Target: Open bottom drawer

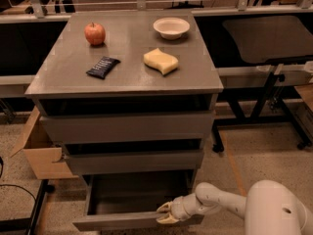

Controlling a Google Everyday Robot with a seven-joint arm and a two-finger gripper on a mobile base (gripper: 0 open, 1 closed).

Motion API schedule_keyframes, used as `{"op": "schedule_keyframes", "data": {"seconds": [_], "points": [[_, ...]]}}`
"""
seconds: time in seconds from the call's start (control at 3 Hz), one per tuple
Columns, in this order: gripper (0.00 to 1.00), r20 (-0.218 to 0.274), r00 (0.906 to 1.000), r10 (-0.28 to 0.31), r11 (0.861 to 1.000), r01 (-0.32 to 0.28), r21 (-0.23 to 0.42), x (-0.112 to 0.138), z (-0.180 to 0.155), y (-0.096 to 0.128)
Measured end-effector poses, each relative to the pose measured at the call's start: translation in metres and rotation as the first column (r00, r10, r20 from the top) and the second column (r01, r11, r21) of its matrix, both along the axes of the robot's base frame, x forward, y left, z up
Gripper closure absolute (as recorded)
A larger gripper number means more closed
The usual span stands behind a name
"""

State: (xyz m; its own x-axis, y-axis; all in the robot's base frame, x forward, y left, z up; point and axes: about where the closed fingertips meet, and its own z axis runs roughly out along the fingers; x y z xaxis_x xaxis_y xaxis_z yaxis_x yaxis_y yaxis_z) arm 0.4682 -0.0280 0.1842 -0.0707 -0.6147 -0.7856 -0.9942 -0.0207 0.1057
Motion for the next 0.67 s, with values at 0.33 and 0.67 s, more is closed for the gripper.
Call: {"op": "schedule_keyframes", "data": {"seconds": [0.33, 0.67], "points": [[1.00, -0.001, 1.0000, 0.000, 1.000, 0.000, 0.000, -0.0010, 0.0003, 0.0002], [1.00, -0.001, 1.0000, 0.000, 1.000, 0.000, 0.000, -0.0010, 0.0009, 0.0002]]}}
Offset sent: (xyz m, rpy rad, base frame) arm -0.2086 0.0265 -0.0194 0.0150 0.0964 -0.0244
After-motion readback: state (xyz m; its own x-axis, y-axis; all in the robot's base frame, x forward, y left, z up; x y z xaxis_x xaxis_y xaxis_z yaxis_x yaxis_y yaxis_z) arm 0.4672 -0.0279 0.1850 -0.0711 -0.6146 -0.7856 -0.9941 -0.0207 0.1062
